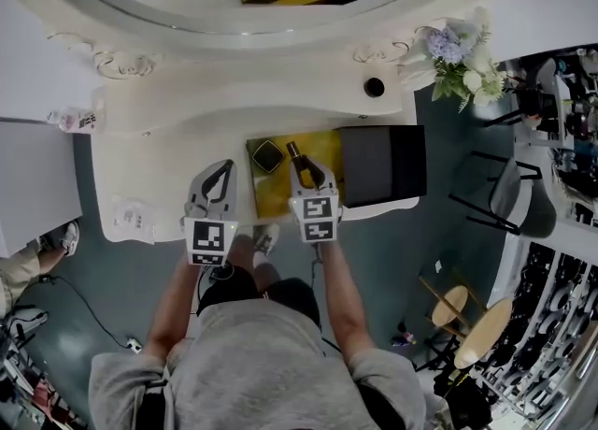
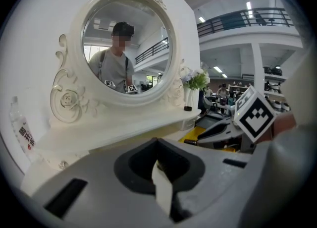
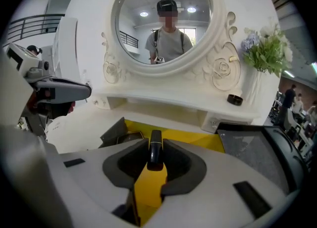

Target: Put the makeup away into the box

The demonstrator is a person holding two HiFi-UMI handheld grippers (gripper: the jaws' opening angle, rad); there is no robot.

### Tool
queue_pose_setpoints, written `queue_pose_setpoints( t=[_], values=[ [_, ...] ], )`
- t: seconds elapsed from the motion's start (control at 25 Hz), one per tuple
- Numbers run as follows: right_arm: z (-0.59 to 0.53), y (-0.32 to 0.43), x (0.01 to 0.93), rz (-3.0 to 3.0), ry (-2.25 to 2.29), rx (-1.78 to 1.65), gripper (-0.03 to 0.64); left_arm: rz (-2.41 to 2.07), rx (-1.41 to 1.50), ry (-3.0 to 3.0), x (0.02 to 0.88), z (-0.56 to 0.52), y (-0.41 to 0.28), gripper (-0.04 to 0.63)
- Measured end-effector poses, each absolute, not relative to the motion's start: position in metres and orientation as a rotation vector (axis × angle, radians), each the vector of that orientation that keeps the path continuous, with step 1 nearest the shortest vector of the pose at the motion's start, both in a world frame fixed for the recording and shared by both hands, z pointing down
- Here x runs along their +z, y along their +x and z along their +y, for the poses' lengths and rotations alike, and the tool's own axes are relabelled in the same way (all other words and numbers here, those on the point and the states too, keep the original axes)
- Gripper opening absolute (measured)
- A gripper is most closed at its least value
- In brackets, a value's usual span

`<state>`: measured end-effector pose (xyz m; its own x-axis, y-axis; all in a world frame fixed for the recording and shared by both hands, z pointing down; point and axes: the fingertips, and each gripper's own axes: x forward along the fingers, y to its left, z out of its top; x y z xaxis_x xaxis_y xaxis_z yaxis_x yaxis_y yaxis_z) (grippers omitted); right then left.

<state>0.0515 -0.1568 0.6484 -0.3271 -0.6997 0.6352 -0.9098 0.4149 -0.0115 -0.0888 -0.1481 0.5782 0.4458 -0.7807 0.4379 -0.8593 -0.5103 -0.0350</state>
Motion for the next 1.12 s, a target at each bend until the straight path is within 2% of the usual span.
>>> queue_pose_setpoints(
  t=[0.64,0.72,1.12],
  values=[
    [-0.158,0.051,0.681,-2.061,1.284,0.58,0.102,-1.429,0.611,2.473,0.592,-0.135,-0.088,0.003],
    [-0.157,0.05,0.673,-2.076,1.287,0.571,0.123,-1.44,0.599,2.484,0.583,-0.135,-0.088,0.003],
    [-0.146,0.063,0.564,-2.212,1.49,0.38,0.112,-1.543,0.513,2.584,0.513,-0.119,-0.082,0.003]
  ],
)
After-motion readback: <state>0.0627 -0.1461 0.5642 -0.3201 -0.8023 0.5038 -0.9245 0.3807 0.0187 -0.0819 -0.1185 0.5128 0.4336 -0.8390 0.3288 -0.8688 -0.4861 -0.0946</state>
